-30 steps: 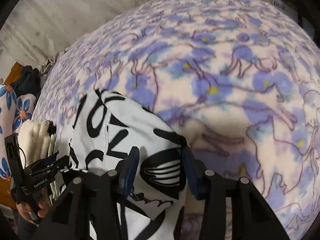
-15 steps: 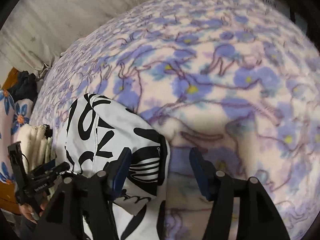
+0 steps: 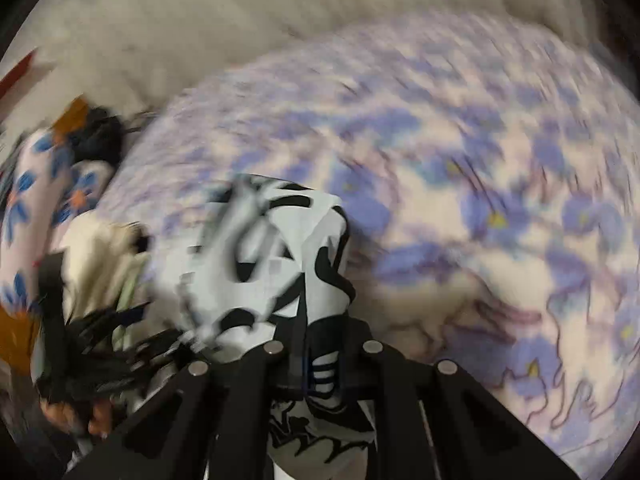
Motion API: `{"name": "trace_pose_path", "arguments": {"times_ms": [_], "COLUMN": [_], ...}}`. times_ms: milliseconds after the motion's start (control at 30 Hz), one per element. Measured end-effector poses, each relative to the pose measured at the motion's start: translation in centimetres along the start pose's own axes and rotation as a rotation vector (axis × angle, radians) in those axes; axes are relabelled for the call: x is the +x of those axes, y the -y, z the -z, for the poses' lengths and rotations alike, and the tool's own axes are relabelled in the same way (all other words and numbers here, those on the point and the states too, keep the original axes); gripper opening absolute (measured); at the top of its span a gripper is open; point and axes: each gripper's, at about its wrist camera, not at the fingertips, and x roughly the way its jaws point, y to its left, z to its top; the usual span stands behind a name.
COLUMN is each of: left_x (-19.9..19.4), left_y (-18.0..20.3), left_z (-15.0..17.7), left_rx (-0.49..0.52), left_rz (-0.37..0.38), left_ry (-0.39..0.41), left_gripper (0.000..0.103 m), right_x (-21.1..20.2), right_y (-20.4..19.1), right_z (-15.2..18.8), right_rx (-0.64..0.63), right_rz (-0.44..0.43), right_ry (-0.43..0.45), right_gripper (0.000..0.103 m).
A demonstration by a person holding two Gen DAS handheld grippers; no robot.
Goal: Fold large clothes
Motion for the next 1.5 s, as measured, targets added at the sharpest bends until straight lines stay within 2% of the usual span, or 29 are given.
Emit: {"name": "trace_pose_path", "arguments": {"times_ms": [133, 267, 367, 500, 600, 700, 767, 833, 967, 1033, 1100, 1167, 1200, 1233, 1400, 1500], "left_x": [-2.7, -7.3, -11.3, -14.4, -15.2, -16.3, -16.9, -17.4, -18.1, -18.5, -19.0, -19.8, -20.3, -20.6, -20.4, -18.8], "left_y": [0.6, 1.4, 1.8, 0.6, -0.1, -0.4, -0.4, -0.4, -0.1, 0.2, 0.2, 0.3, 0.3, 0.4, -0.6, -1.2], "left_z": [1.0, 2.9, 5.5, 10.7, 14.8, 19.9, 22.6, 25.1, 29.0, 30.8, 31.9, 32.9, 33.3, 33.6, 32.8, 31.9], "left_rx": [0.030, 0.083, 0.143, 0.121, 0.087, 0.063, 0.050, 0.025, 0.031, 0.033, 0.026, 0.012, 0.005, -0.001, -0.075, -0.180], "left_rz": [-0.027, -0.029, 0.035, 0.174, 0.225, 0.266, 0.282, 0.309, 0.321, 0.337, 0.346, 0.378, 0.391, 0.405, 0.514, 0.596], "left_ry": [0.061, 0.186, 0.255, 0.220, 0.162, 0.124, 0.114, 0.104, 0.056, 0.026, 0.015, 0.006, 0.005, 0.006, -0.014, -0.035], "left_gripper": [0.072, 0.072, 0.072, 0.072, 0.072, 0.072, 0.072, 0.072, 0.072, 0.072, 0.072, 0.072, 0.072, 0.073, 0.076, 0.077], "right_x": [-5.3, -9.7, -12.7, -16.7, -19.8, -21.6, -22.1, -22.2, -22.0, -22.3, -22.6, -22.9, -23.0, -23.2, -22.5, -21.6], "right_y": [-5.1, -9.5, -11.9, -13.0, -13.4, -13.2, -12.5, -11.4, -9.1, -8.2, -7.6, -7.2, -7.1, -7.0, -6.4, -5.6], "right_z": [1.9, 5.8, 9.1, 14.1, 18.5, 22.1, 24.5, 26.4, 28.8, 29.9, 30.7, 31.5, 31.9, 32.2, 32.8, 32.8], "right_rx": [-0.236, -0.442, -0.561, -0.673, -0.752, -0.770, -0.747, -0.670, -0.462, -0.344, -0.245, -0.145, -0.102, -0.061, 0.147, 0.268], "right_rz": [-0.062, -0.066, -0.061, -0.039, 0.003, 0.057, 0.104, 0.145, 0.167, 0.146, 0.112, 0.058, 0.032, 0.004, -0.196, -0.289], "right_ry": [0.114, 0.175, 0.206, 0.226, 0.226, 0.205, 0.172, 0.133, 0.072, 0.056, 0.056, 0.043, 0.035, 0.032, 0.014, 0.025], "right_gripper": [0.008, 0.008, 0.008, 0.008, 0.008, 0.009, 0.013, 0.015, 0.016, 0.016, 0.019, 0.033, 0.046, 0.055, 0.060, 0.061]}}
